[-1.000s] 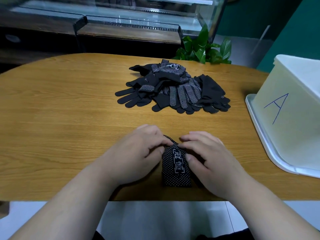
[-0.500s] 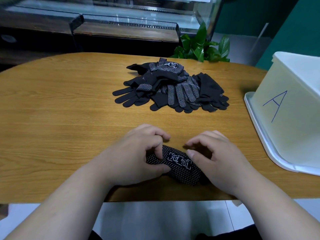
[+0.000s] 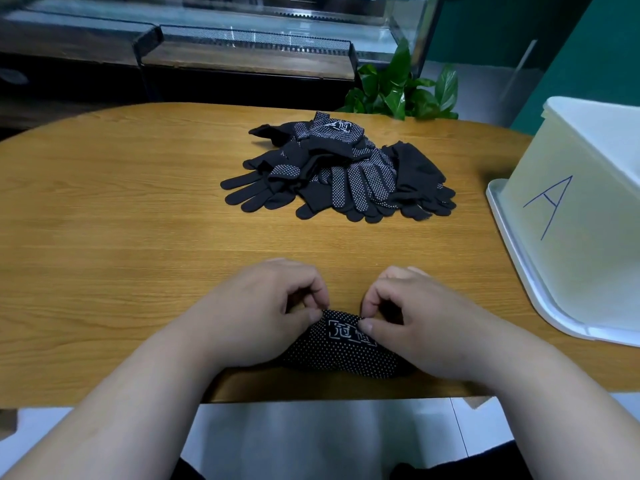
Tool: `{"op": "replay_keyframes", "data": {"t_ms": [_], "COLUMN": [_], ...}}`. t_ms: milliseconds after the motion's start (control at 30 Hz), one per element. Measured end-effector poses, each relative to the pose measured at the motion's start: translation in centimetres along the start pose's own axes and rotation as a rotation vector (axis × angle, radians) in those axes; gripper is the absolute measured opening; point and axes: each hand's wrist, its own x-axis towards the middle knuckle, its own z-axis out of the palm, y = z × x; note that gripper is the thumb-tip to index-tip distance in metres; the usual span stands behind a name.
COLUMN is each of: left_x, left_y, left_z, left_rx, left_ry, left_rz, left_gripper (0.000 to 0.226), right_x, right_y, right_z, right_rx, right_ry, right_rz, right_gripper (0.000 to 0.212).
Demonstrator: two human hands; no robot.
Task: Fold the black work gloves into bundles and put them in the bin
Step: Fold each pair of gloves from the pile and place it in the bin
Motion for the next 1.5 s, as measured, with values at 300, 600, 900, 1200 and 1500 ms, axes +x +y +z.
{"op": "replay_keyframes", "data": {"t_ms": [300, 600, 900, 1200, 1500], "left_x": [0.0, -0.2, -0.1, -0.3, -0.5], "left_y": [0.2, 0.3, 0.4, 0.6, 3.5], "left_z": [-0.3, -0.8, -0.6, -0.2, -1.5], "left_rx": [0.193, 0.134, -0.080, -0.293, -0.598], "left_ry": [-0.109, -0.184, -0.233, -0.174, -0.003], "left_rz": [0.001, 0.028, 0.018, -0.076, -0.189], "left_gripper": [0.020, 0.015, 0.014, 0.014, 0.018], "right_x": [-0.1, -0.9, -1.5, -2.0, -4.6], "right_y": [-0.6, -0.6, -0.1, 0.8, 0.9], "right_z": [-0.4, -0.7, -1.1, -1.1, -2.7], "right_rx": [-0.073, -0.067, 0.254, 0.429, 0.811], "right_ry": [-0.101, -0.126, -0.017, 0.127, 0.150], "right_rz": [-0.008, -0.039, 0.004, -0.090, -0.102], "right_gripper": [0.014, 0.020, 0.013, 0.017, 0.007]}}
